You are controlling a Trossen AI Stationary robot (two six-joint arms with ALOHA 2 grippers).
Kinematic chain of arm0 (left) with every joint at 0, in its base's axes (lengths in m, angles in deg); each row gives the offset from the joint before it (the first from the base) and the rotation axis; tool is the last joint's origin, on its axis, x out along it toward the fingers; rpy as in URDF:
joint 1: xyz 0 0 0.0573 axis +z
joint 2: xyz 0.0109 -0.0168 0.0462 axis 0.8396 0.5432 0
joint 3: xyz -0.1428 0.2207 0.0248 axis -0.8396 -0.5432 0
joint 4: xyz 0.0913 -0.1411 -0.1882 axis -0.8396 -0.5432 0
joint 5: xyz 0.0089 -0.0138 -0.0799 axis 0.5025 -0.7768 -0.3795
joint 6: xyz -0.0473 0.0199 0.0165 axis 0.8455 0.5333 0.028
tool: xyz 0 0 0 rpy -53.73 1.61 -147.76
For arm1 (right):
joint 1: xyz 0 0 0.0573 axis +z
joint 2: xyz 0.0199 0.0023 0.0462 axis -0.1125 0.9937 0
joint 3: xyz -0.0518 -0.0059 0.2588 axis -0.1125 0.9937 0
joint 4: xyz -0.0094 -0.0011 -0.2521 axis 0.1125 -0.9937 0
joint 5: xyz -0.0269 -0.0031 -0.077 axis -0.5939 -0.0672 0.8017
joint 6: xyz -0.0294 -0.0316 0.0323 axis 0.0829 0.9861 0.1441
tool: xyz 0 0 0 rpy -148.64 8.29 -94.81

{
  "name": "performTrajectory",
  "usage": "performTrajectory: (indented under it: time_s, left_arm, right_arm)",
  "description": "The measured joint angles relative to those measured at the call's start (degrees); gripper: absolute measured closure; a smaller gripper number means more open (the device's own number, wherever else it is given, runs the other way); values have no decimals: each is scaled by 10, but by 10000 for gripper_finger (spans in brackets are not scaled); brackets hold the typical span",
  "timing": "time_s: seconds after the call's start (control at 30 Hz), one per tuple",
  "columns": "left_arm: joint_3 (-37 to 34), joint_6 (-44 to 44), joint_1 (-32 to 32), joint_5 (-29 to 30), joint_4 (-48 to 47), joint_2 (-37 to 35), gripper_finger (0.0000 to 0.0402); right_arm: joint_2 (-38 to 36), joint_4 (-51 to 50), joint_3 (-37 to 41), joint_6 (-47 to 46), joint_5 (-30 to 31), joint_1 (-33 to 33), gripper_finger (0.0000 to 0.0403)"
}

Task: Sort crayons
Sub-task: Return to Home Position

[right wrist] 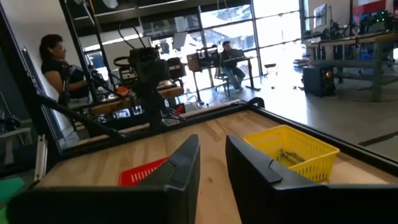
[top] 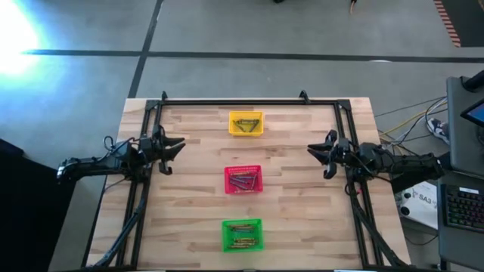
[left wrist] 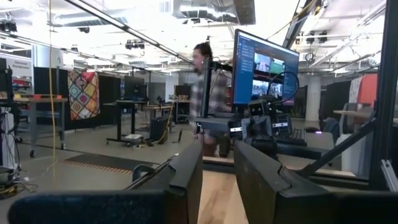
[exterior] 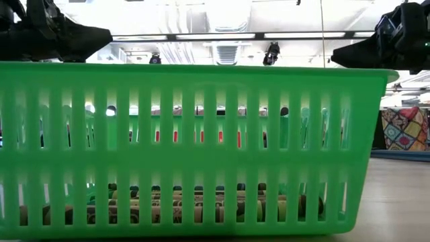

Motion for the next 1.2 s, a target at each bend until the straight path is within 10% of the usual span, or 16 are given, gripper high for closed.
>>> performTrajectory:
  time_s: [0.3,1.2]
  left_arm:
    - [0,9,0,0,-26,0,394]
    - [-1,52,0,0,-64,0,401]
  right_arm:
    - [1,-38,0,-27,-1,0,393]
    - [104,-57,1,-104,-46,0,394]
